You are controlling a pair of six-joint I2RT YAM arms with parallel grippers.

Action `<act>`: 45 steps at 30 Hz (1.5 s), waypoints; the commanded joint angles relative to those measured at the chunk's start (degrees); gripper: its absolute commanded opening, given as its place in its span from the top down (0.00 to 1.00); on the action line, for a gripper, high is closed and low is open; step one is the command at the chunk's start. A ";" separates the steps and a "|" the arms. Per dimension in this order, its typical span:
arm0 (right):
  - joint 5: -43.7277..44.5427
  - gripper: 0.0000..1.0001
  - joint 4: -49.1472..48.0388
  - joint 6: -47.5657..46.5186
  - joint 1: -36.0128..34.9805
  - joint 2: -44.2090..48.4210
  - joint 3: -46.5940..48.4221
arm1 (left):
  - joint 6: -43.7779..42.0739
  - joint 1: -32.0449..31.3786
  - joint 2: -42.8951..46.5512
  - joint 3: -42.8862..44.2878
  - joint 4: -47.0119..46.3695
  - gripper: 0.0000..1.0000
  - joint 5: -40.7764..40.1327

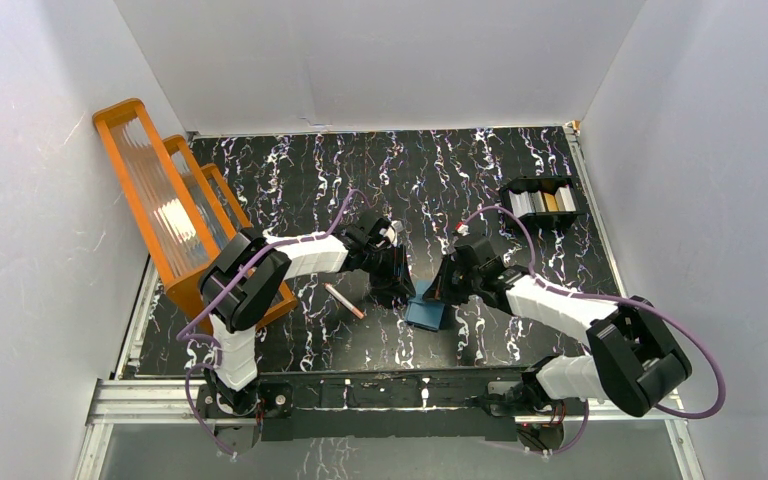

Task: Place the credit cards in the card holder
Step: Close the card holder at the center of the board.

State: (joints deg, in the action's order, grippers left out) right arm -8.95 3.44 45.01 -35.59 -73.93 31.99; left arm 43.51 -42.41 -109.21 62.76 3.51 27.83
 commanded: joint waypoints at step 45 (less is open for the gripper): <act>2.70 1.00 -1.53 -3.72 0.44 2.42 -1.86 | -4.60 -2.76 -0.63 3.63 6.50 0.68 -3.65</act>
State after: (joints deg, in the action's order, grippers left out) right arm -8.36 -0.38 43.83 -35.64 -73.43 28.71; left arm 40.25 -44.88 -109.56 64.75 6.72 25.96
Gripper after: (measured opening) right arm 0.011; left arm 0.322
